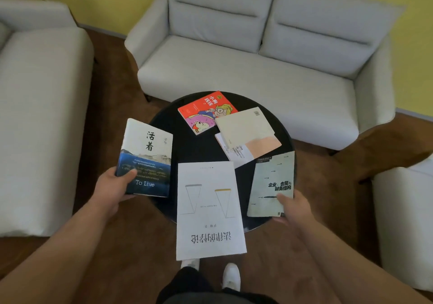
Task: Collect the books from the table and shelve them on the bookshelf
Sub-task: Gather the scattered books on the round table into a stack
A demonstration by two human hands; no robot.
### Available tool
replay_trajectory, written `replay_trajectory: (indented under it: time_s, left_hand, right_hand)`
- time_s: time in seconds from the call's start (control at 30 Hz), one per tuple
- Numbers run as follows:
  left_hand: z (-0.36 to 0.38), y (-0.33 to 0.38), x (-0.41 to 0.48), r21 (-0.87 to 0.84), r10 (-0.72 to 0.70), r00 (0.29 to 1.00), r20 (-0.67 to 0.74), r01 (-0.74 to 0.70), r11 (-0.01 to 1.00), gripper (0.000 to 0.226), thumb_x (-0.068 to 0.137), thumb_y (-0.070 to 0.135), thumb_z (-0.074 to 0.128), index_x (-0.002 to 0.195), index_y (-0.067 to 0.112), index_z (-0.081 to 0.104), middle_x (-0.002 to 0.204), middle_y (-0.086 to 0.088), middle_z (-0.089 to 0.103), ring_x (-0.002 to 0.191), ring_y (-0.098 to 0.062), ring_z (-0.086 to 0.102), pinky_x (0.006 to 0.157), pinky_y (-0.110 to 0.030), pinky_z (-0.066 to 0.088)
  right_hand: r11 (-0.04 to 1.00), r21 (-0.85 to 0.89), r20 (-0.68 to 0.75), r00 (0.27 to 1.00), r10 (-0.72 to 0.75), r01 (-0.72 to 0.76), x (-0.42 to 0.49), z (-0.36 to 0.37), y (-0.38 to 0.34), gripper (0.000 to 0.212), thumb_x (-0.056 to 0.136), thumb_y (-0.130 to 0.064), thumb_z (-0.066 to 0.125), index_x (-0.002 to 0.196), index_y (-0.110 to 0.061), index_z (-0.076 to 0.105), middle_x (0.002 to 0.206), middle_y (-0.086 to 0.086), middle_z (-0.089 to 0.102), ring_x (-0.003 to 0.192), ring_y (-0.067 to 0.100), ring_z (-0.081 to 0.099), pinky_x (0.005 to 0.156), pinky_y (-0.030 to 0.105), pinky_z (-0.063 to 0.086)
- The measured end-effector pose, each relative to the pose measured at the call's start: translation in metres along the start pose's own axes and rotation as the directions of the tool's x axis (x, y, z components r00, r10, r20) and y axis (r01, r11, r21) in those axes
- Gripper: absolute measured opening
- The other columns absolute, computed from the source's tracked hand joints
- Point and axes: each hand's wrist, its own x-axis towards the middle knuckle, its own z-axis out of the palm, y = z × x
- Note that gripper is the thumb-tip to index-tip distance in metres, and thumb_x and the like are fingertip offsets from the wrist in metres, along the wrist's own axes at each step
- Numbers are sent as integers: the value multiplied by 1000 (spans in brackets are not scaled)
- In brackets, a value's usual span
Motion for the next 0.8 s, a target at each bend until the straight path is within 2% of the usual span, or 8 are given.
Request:
replay_trajectory:
  time_s: [0.1, 0.23, 0.33, 0.43, 0.53, 0.6, 0.67, 0.8]
  left_hand:
    - [-7, 6, -26, -63, 60, 998, -33, -62, 996, 23, 93, 22, 67, 116, 20, 60, 116, -11, 67, 106, -31, 67, 87, -52, 58]
    - [-2, 6, -67, -143, 145, 986, -88, -156, 977, 33, 91, 24, 69, 122, 19, 62, 116, -9, 69, 106, -30, 68, 86, -51, 59]
    - [3, 1, -97, -162, 184, 970, -161, -210, 964, 32, 90, 25, 70, 120, 22, 62, 116, -8, 68, 107, -30, 67, 86, -50, 59]
    - [1, -2, -123, -142, 226, 954, -197, -256, 956, 23, 90, 26, 71, 110, 32, 64, 114, -6, 69, 107, -29, 67, 89, -51, 57]
    - [0, -1, -148, -85, 272, 939, -208, -295, 952, 30, 91, 26, 70, 120, 26, 62, 112, -3, 69, 105, -26, 66, 89, -47, 57]
    - [6, -1, -166, -23, 325, 907, -267, -343, 939, 36, 91, 22, 69, 127, 19, 60, 104, 1, 68, 99, -20, 65, 83, -38, 56]
    - [15, -1, -186, 80, 399, 852, -339, -396, 915, 36, 92, 17, 67, 127, 14, 61, 96, 6, 66, 91, -15, 63, 78, -32, 53]
    - [23, -3, -215, 308, 510, 759, -404, -412, 858, 36, 94, 16, 65, 129, 12, 59, 105, -1, 62, 96, -17, 55, 79, -31, 46]
  right_hand:
    - [980, -96, 31, 985, -171, 173, -20, -8, -12, 19, 101, -16, 59, 119, -18, 55, 114, 8, 64, 104, 35, 67, 68, 43, 63]
    - [937, -119, 70, 944, -323, 329, -37, -17, -27, 23, 101, -17, 59, 124, -15, 60, 112, 4, 67, 102, 29, 67, 80, 43, 60]
    - [912, -103, 97, 916, -388, 397, -47, -23, -35, 21, 100, -16, 59, 120, -17, 63, 114, 6, 71, 100, 28, 69, 78, 40, 60]
    - [892, -95, 139, 893, -427, 441, -54, -32, -40, 23, 100, -15, 59, 122, -17, 65, 113, 5, 72, 102, 27, 70, 73, 33, 59]
    - [876, -92, 178, 873, -453, 473, -59, -42, -42, 23, 101, -16, 59, 123, -17, 65, 112, 3, 72, 102, 25, 69, 74, 32, 58]
    - [875, -70, 199, 867, -458, 478, -62, -47, -40, 21, 101, -16, 59, 121, -18, 65, 112, 2, 73, 102, 23, 69, 76, 32, 58]
    - [880, -46, 214, 865, -453, 473, -65, -52, -38, 19, 101, -15, 58, 118, -19, 65, 110, 2, 73, 99, 21, 70, 70, 27, 56]
    - [876, -38, 245, 855, -457, 480, -71, -60, -37, 17, 102, -14, 57, 115, -20, 66, 104, -2, 73, 93, 12, 69, 58, 13, 51]
